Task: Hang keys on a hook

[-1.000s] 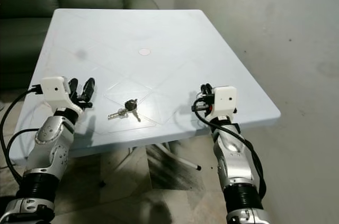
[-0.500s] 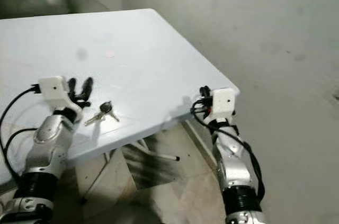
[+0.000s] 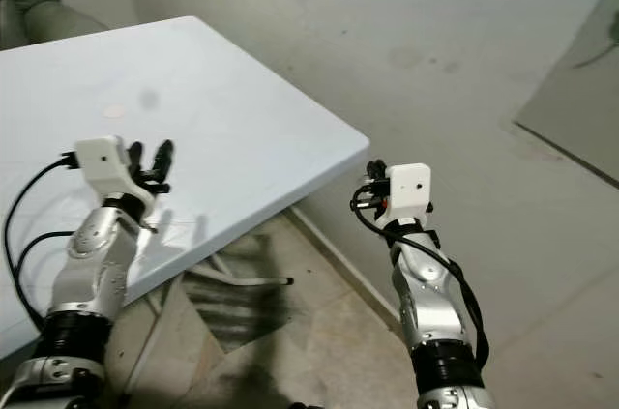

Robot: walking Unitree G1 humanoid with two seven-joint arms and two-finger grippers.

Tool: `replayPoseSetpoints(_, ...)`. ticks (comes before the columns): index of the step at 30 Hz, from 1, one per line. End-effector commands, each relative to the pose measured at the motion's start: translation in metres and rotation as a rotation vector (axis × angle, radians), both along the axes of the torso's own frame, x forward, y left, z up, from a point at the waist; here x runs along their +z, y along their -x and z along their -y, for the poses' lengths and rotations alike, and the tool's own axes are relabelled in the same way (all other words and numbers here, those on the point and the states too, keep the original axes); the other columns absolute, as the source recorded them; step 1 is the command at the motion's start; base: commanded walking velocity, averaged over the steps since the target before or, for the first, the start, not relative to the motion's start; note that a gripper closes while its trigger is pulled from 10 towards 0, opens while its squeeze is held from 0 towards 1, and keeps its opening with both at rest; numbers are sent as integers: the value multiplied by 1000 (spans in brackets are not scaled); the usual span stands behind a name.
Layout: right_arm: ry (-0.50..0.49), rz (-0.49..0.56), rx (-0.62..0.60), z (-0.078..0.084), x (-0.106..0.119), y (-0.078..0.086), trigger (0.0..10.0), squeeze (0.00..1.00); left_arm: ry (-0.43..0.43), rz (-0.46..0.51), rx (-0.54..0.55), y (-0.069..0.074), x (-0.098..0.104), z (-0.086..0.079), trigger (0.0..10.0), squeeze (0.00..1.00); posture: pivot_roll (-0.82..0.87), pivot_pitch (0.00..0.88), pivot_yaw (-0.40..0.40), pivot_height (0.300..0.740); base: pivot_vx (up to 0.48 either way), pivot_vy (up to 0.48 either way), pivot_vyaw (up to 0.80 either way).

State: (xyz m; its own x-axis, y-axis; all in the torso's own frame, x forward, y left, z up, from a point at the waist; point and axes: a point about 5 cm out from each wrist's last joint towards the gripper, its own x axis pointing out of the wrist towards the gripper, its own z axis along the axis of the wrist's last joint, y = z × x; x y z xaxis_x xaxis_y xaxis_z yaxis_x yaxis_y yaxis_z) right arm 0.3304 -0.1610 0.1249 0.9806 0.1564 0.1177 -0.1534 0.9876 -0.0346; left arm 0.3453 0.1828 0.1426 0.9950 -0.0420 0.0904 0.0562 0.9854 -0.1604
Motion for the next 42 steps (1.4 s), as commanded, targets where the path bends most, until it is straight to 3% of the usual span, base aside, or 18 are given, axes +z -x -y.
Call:
replayPoseSetpoints(1,0,10,-6,1,3,-1,10000,0,-10,5,4,-1,3,-2,10000,0,-9,20,-55,740,0,0,-694)
replayPoseSetpoints(24,11,-2,-10,3,-1,3,10000,0,-40,3,-27,-1,2,5,10000,0,-13,9,-53,740,0,0,-694)
replayPoseSetpoints(37,17,-9,-12,4,-3,5,10000,0,-15,1,-48,1,0,10,10000,0,-13,15,-56,740,0,0,-694)
replayPoseSetpoints(42,20,-11,-10,4,-3,6,10000,0,-74,-12,-90,3,-3,18,10000,0,-14,16,-56,740,0,0,-695)
